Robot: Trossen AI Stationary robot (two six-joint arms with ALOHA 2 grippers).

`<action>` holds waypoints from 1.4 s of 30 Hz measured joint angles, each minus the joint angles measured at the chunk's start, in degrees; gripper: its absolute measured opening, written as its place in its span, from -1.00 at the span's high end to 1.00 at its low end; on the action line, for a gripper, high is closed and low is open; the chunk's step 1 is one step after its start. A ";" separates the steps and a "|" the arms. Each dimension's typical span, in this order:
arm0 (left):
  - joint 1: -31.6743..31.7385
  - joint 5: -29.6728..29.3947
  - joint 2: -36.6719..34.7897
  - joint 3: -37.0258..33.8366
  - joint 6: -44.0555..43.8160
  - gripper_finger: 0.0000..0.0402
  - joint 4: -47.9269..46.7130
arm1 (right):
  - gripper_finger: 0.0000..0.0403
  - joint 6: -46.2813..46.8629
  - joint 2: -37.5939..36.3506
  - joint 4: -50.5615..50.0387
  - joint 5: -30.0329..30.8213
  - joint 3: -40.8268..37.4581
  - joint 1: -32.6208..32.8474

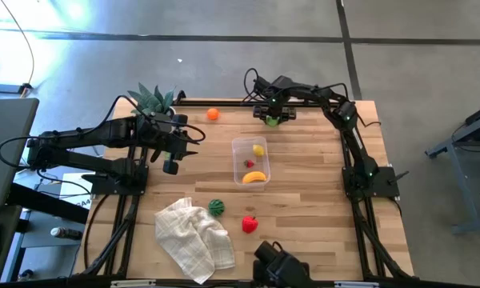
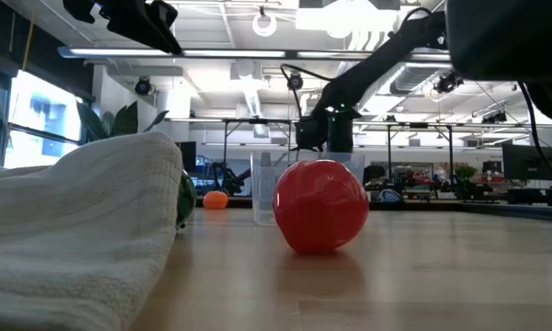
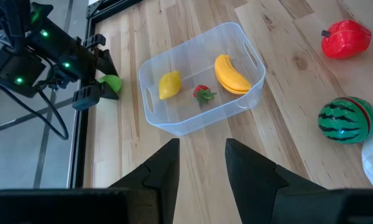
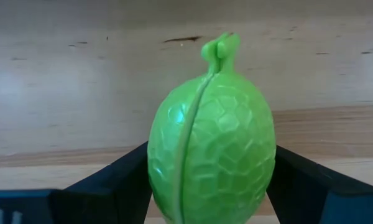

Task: Pick and placing Produce into tupperware
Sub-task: Put the green melon into the transparent bin

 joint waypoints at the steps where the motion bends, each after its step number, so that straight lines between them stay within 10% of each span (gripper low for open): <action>1: 0.00 0.00 0.01 0.00 -0.01 0.42 -0.01 | -0.29 0.02 0.02 0.04 -0.09 0.00 -0.13; 42: 0.00 -0.02 0.00 0.00 -0.02 0.42 -0.02 | -0.29 -3.24 0.11 1.42 -1.40 -0.20 -2.20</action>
